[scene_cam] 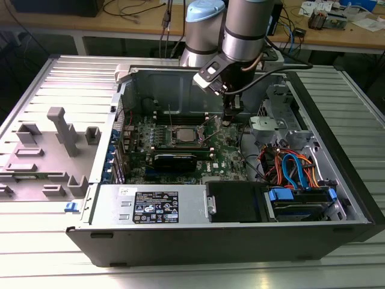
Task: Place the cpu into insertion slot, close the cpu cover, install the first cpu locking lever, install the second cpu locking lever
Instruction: 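Close the cpu cover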
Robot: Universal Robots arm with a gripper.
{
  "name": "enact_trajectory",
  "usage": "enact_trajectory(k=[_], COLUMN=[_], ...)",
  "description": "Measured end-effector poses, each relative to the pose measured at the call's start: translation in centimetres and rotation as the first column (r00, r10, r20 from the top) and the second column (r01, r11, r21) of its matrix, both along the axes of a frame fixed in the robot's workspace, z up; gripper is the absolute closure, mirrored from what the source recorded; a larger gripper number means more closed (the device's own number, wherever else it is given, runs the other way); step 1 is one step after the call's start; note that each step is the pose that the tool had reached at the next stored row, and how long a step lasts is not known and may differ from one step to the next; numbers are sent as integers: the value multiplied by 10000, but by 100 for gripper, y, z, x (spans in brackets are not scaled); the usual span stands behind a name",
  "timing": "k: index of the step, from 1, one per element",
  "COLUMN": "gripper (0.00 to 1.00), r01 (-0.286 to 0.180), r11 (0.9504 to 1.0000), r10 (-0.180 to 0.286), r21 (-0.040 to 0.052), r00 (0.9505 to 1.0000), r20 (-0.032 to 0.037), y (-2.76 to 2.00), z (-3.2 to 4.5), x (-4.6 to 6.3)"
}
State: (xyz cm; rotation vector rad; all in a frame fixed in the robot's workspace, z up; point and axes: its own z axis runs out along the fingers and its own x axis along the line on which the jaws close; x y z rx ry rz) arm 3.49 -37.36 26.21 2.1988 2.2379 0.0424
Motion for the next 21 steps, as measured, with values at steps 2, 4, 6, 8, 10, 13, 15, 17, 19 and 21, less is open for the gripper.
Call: enact_trajectory(k=[2,4,6,8,10,13,15,17,19,21], gripper=[89,89,89,89,89,89,89,89,89,89], r01=[0,0,0,-9,-51,-101,-140,-154,-159,-159], r11=[10000,10000,10000,10000,10000,9999,9999,9999,9999,9999], r10=[0,0,0,9,51,101,140,154,159,159], r21=[-1,-1,-1,-2,17,38,40,37,39,39], r00=[10000,10000,10000,10000,10000,9999,9999,9999,9999,9999], r20=[0,-1,0,-1,1,0,0,0,0,0], y=[0,0,-1,0,0,-1,-1,-2,-1,-1], z=[0,-2,-5,-27,-52,-98,-109,-111,-111,-111], x=[5,27,43,77,76,42,-44,-92,-136,-172])
